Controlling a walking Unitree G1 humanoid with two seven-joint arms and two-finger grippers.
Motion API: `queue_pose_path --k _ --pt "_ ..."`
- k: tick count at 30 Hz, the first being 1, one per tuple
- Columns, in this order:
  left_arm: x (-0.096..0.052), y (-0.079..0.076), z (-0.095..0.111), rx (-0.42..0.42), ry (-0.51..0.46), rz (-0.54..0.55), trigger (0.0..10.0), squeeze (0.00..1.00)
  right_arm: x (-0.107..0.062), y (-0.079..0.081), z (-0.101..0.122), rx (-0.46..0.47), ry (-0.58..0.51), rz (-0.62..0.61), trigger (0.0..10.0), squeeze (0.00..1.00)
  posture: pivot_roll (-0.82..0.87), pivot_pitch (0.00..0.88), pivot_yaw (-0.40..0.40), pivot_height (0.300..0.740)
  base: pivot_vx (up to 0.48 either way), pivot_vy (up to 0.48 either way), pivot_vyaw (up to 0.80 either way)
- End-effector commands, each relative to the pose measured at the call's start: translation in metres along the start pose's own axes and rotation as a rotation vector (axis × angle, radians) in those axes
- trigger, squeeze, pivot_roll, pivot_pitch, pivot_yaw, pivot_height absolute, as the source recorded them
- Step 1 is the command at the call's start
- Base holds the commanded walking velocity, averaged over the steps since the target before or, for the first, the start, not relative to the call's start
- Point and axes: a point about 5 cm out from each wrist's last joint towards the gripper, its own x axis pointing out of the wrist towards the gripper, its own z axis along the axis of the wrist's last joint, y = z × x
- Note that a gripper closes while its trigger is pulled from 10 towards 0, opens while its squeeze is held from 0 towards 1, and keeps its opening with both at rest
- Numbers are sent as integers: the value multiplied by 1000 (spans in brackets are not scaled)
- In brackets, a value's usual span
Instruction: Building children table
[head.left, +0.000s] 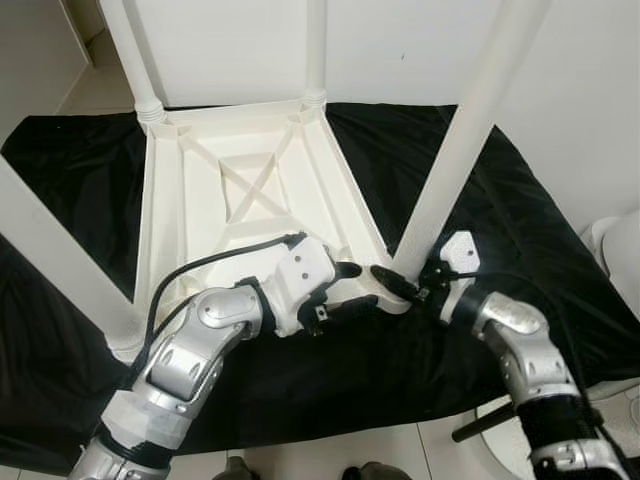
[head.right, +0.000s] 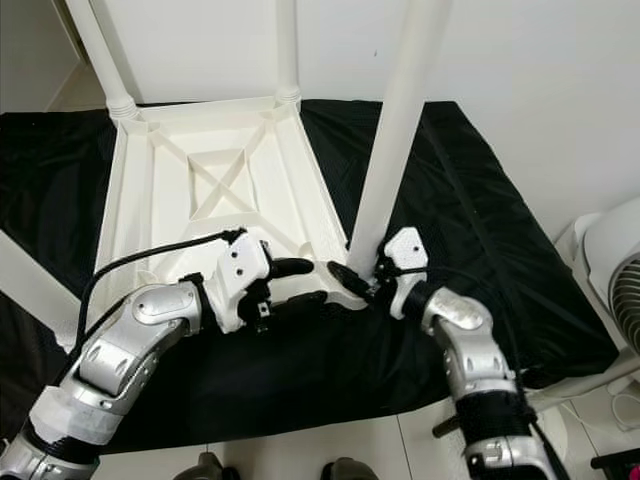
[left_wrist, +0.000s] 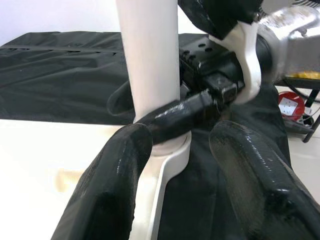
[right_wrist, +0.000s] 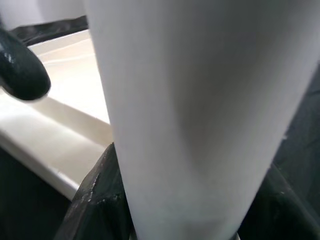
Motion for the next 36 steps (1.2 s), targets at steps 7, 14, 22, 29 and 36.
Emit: queue_pose_path --k 7,14,22,29,36 --pt "-1 -2 -2 -7 7 -3 10000 0 -5 20 -11 120 52 -385 10000 0 -123 52 14 740 0 0 0" --pt "1 -2 -2 -5 9 -20 10000 0 -15 30 -11 147 53 -809 10000 0 -127 47 29 740 0 0 0" --pt "2 -4 -3 -3 12 -43 10000 0 -12 41 -7 132 84 -809 10000 0 -137 43 39 740 0 0 0" --pt "3 -4 -2 -2 10 -45 10000 0 -11 43 -5 128 82 -818 10000 0 -136 38 35 740 0 0 0" --pt "3 -6 -3 -5 7 -45 10000 0 -14 39 5 123 -3 -680 10000 1000 -141 35 32 740 0 0 0"
